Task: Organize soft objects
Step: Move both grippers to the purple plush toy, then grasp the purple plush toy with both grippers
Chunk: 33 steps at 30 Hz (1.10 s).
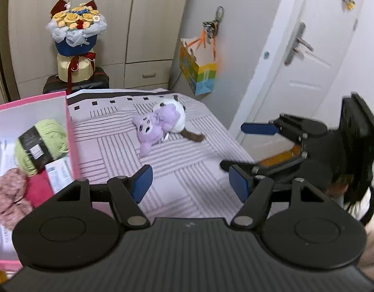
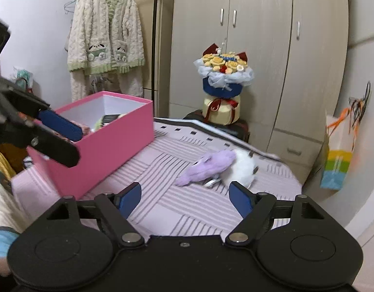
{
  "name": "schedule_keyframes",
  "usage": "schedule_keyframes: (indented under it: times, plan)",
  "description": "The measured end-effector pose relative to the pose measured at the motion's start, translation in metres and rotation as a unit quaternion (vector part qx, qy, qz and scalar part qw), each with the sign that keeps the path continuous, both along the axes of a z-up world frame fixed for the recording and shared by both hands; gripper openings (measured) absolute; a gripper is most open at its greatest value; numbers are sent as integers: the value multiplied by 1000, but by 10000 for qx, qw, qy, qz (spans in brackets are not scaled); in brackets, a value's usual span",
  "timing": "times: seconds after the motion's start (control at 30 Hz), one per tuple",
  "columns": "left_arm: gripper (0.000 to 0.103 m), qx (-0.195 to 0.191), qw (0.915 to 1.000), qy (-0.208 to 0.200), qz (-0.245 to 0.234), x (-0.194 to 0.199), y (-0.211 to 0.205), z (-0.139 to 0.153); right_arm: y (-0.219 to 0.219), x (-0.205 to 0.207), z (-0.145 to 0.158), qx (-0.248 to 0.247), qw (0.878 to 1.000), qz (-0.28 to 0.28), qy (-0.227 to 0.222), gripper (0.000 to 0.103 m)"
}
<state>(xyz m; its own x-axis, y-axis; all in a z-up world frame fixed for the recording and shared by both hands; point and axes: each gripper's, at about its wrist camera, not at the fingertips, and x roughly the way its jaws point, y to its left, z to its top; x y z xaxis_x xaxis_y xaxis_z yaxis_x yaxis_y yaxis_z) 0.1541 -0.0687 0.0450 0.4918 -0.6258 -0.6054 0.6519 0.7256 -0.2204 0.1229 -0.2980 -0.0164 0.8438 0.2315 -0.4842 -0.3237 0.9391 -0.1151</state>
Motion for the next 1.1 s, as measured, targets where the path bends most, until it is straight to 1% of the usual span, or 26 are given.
schedule_keyframes:
  times: [0.13, 0.23, 0.37, 0.43, 0.57, 0.63, 0.77, 0.9, 0.97, 1.1]
  plan:
    - [69, -218, 9990, -27, 402, 24, -18, -8, -1, 26, -9, -51, 9999, 38, -82, 84]
    - [69, -452, 9969, 98, 638, 44, -30, -18, -1, 49, -17, -112, 9998, 64, -121, 84]
    - [69, -890, 9903, 376, 1002, 74, -41, -32, 3, 78, -30, -239, 9996, 118, -117, 84]
    - [69, -1007, 9870, 455, 1168, 89, -47, -39, 4, 92, -37, -288, 9994, 144, -83, 84]
    - [69, -1007, 9785, 624, 1688, 120, -56, -60, 2, 113, -50, -215, 9997, 31, -64, 84]
    - [69, -1001, 9750, 705, 1857, 132, -59, -69, 1, 121, -55, -160, 9999, -34, -33, 84]
    - [67, -1057, 9693, 897, 2031, 152, -64, -86, 1, 130, -60, -124, 9999, 15, -29, 86]
    - [67, -1267, 9631, 1098, 2103, 165, -65, -100, 3, 134, -65, -202, 9998, 39, -7, 87]
    - [67, -1284, 9603, 1160, 2188, 169, -66, -106, 4, 135, -68, -234, 9997, 65, 12, 87]
    - [67, -1322, 9573, 1292, 2224, 175, -66, -117, 8, 139, -72, -343, 9994, 55, 17, 87]
